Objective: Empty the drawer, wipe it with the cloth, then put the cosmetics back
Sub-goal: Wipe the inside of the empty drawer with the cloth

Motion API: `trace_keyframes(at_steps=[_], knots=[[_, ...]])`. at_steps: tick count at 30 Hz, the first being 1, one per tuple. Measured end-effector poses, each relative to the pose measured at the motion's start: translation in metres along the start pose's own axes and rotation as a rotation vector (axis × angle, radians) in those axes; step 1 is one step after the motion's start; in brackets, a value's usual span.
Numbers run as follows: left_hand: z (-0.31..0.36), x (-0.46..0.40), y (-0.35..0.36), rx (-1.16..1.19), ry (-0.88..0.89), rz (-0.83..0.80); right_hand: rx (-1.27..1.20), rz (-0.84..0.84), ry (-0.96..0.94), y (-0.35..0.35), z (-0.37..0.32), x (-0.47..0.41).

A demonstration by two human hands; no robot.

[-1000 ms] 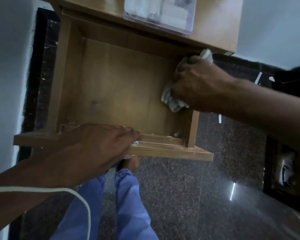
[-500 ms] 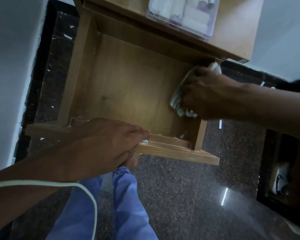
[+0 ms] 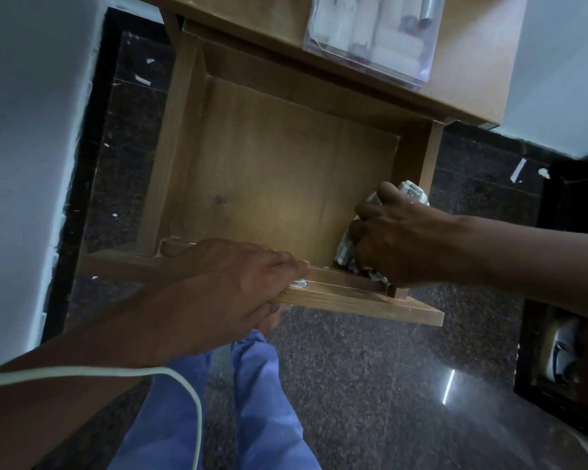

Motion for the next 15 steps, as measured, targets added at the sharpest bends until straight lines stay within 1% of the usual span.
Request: trace_keyframes(at_steps=[3,6,9,12,13,15], knots=[[0.000,0.000,0.000,0.016,-0.009,-0.008,0.085,0.004,0.064,-0.003,0.007,-0.006],[-0.002,0.000,0.001,0.008,-0.016,-0.034,0.037,0.039,0.131,-0.005,0.017,-0.009],[-0.003,0.000,0.002,0.024,-0.044,-0.072,0.051,0.095,0.206,-0.010,0.031,-0.006],[-0.002,-0.001,0.002,0.018,-0.048,-0.066,0.055,0.183,0.303,-0.021,0.054,0.000],[-0.002,-0.001,0.003,0.024,-0.054,-0.078,0.055,0.181,0.313,-0.023,0.059,0.001],[-0.004,0.001,0.004,0.024,-0.058,-0.087,0.006,0.094,0.318,-0.020,0.066,0.002]])
Point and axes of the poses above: each hand's wrist, its own x-axis away from the middle knuckle, its own y-axis out of the palm, z = x × y, the point moved 6 cm from there along -x, towards the middle knuckle, and after that the axes turned 7 degrees about -x, right-handed, at the moved point
